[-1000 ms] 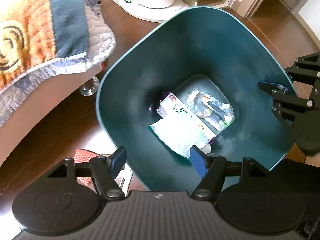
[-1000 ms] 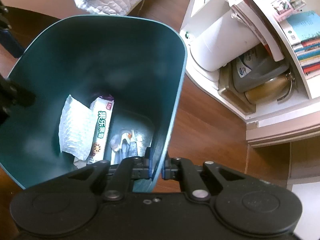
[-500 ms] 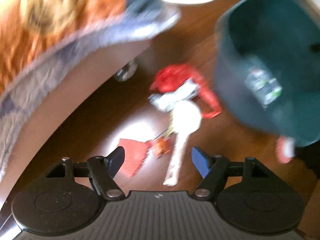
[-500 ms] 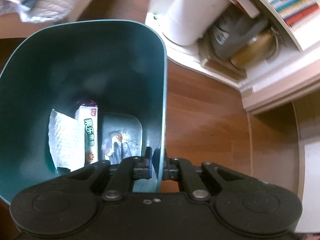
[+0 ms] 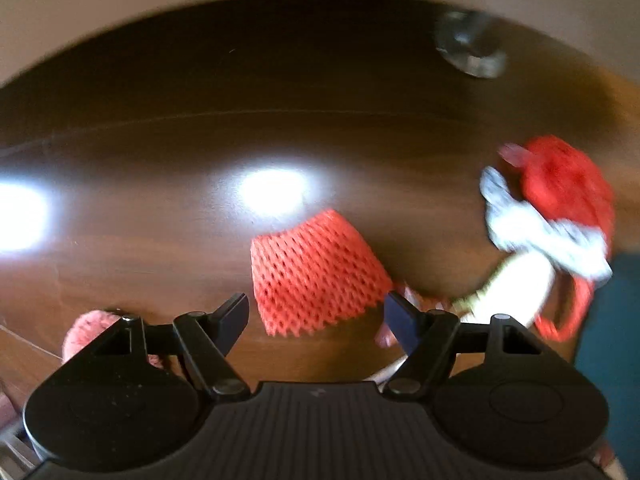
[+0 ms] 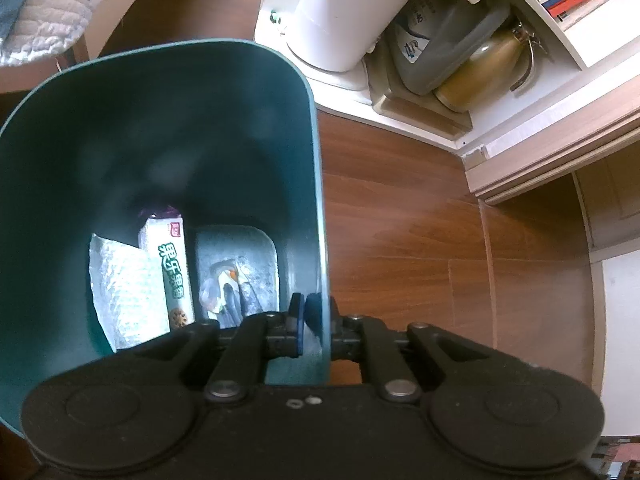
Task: Collect trash
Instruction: 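Lower the left tool to the pile and grasp the orange foam net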
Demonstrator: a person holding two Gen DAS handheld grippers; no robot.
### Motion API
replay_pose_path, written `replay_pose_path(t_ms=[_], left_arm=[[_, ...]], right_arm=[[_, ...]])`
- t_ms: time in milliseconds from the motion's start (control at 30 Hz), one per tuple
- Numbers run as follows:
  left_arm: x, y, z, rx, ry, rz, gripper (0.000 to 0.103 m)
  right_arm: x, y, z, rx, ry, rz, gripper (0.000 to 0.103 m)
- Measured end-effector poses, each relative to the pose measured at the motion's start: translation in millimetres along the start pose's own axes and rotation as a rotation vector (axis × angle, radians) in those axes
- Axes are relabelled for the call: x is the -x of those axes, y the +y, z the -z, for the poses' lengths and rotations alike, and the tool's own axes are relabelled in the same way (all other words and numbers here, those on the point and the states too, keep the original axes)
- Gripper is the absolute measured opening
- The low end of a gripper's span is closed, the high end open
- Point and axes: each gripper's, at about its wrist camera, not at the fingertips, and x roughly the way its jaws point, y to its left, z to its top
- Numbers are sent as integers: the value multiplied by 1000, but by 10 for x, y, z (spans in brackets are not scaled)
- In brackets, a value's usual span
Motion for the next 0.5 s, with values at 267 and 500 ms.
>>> replay_pose_path(t_ms=[267,500], left_arm=[[-515,92,-107,207,51,76,74],[-701,-51,-45,164,60,10,74]], right_arm=[[-82,-7,8,11,43,-10,11],[-137,-45,9,31,58,-29,11]])
